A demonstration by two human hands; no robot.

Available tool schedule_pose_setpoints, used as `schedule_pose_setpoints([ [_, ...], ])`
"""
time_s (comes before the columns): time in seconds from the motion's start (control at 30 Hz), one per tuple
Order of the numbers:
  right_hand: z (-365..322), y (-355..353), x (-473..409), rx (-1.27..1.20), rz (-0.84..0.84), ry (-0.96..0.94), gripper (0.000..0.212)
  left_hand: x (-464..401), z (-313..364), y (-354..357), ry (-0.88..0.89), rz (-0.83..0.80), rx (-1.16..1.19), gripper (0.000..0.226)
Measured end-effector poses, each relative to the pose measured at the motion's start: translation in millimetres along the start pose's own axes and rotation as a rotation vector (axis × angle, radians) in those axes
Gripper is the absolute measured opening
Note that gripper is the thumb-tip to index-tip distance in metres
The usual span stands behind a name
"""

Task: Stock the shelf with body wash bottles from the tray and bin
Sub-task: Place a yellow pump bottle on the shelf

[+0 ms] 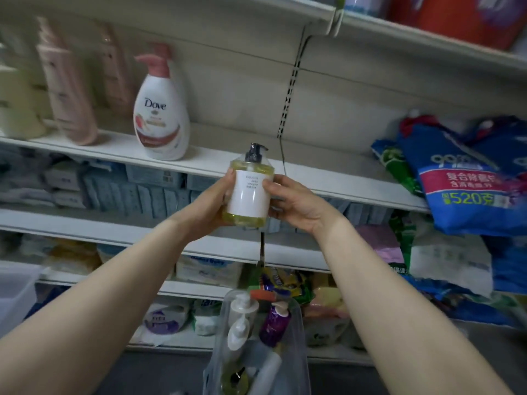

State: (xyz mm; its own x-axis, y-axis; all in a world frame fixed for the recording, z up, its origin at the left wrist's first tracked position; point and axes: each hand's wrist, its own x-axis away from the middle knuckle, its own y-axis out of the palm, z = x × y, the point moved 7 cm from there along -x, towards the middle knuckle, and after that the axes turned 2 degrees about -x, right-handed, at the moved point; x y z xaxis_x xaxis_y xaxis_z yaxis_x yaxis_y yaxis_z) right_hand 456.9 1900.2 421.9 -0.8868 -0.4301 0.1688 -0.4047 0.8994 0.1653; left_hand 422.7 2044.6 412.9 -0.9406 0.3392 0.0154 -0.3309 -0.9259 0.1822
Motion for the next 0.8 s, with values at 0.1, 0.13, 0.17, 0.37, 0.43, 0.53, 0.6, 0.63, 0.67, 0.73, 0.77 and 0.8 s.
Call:
schedule_pose_setpoints([
  [0.1,-28,11,-7,0.020,0.003,-0.052,0.059,-8,23,-13,0.091,-0.007,-0.005,0.060],
  [0.13,-35,14,-9,0.028,0.006,-0.069,0.059,-9,31,-18,0.118,0.011,-0.010,0.064],
  [0.17,-41,17,-11,0.029,0.010,-0.082,0.060,-11,38,-22,0.140,0.019,-0.014,0.065],
  [0.37,-64,32,-28,0.127,-0.021,-0.117,0.059,-18,64,-33,0.203,0.102,-0.020,0.057],
  [0.43,-71,37,-34,0.205,-0.002,-0.120,0.062,-25,68,-41,0.202,0.176,-0.029,0.075],
  [0.53,-79,38,-47,0.259,0.058,-0.118,0.076,-36,72,-50,0.194,0.232,-0.043,0.090],
  [0.6,-81,36,-55,0.257,0.082,-0.108,0.081,-43,73,-55,0.174,0.237,-0.044,0.084],
  [0.63,-82,34,-59,0.251,0.091,-0.106,0.076,-46,73,-56,0.159,0.227,-0.036,0.073],
  [0.67,-82,32,-63,0.244,0.099,-0.111,0.068,-48,73,-56,0.143,0.209,-0.037,0.061],
  [0.73,-82,29,-71,0.235,0.121,-0.125,0.056,-52,71,-58,0.113,0.177,-0.084,0.045],
  [0.77,-82,27,-76,0.239,0.133,-0.134,0.054,-55,71,-60,0.109,0.169,-0.118,0.042],
  [0.8,-82,25,-82,0.242,0.143,-0.141,0.054,-57,70,-62,0.118,0.178,-0.153,0.040],
])
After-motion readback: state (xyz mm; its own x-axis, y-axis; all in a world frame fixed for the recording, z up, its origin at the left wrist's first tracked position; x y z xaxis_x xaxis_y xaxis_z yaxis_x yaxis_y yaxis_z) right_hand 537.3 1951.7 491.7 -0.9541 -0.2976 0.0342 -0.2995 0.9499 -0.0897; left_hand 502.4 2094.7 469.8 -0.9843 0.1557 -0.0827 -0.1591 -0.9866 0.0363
